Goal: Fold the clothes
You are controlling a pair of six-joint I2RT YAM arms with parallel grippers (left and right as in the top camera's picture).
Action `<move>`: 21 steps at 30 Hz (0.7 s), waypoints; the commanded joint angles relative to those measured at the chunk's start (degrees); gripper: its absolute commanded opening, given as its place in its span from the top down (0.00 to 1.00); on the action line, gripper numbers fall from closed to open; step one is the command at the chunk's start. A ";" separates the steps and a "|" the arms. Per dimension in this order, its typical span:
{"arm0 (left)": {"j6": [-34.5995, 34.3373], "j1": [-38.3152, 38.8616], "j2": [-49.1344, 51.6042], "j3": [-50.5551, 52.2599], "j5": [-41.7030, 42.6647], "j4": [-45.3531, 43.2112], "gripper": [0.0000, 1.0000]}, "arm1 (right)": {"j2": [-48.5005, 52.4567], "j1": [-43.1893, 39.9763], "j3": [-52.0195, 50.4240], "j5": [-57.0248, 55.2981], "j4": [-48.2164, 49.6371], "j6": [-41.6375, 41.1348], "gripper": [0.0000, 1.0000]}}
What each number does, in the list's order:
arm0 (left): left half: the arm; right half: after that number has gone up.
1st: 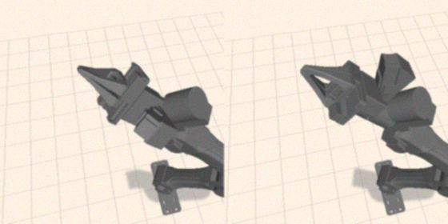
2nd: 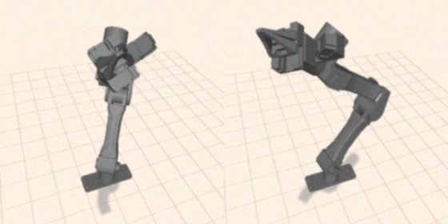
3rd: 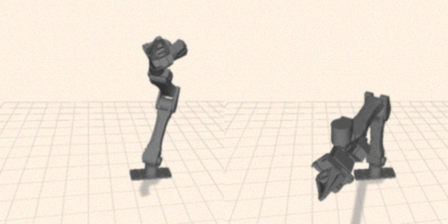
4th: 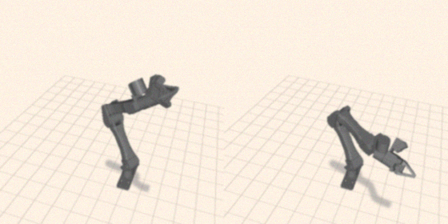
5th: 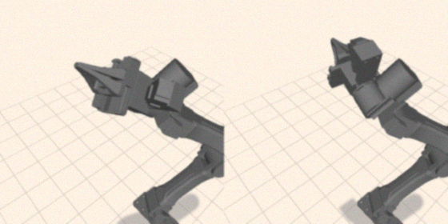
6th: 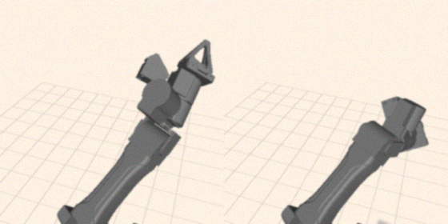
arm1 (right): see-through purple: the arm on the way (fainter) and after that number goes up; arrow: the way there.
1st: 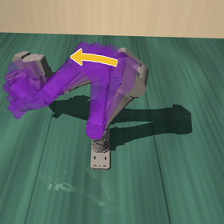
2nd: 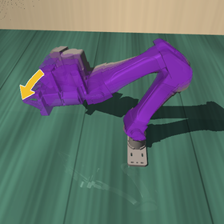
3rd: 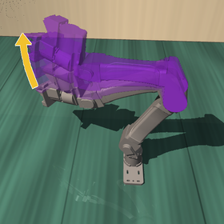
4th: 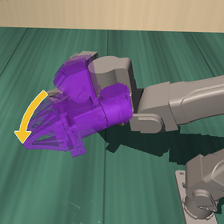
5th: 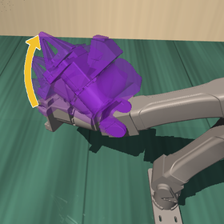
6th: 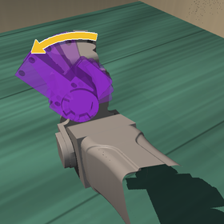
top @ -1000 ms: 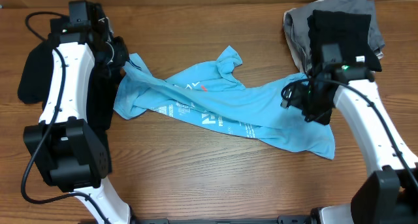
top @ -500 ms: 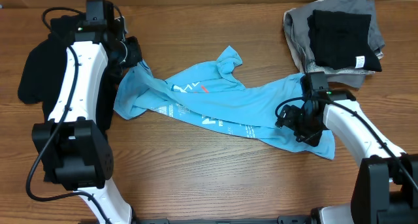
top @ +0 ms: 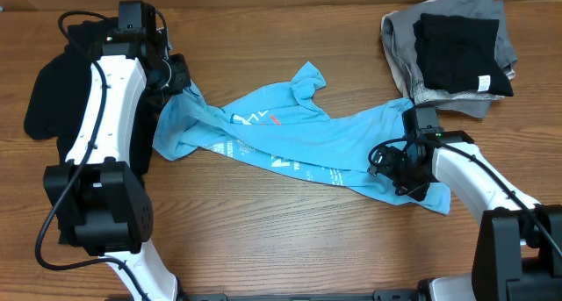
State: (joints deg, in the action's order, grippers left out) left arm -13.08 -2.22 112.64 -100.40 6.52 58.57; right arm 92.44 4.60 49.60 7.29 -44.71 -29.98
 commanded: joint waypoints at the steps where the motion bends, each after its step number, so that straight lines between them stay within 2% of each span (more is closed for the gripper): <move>1: 1.51 0.17 0.09 -1.05 -2.10 0.04 0.96 | 0.04 0.26 -1.68 -0.02 3.13 -0.07 0.14; 11: 1.51 0.17 0.09 -1.05 -2.27 0.09 0.96 | 0.04 0.15 -3.06 -7.54 14.01 -0.09 0.17; 21: 1.51 0.17 0.09 -1.05 -2.27 0.04 0.96 | 1.99 0.15 -3.06 -9.01 18.18 -0.11 0.23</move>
State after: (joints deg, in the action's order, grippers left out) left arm -13.08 -2.22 112.64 -100.40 5.06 58.70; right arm 92.77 4.60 46.87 0.14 -27.11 -30.00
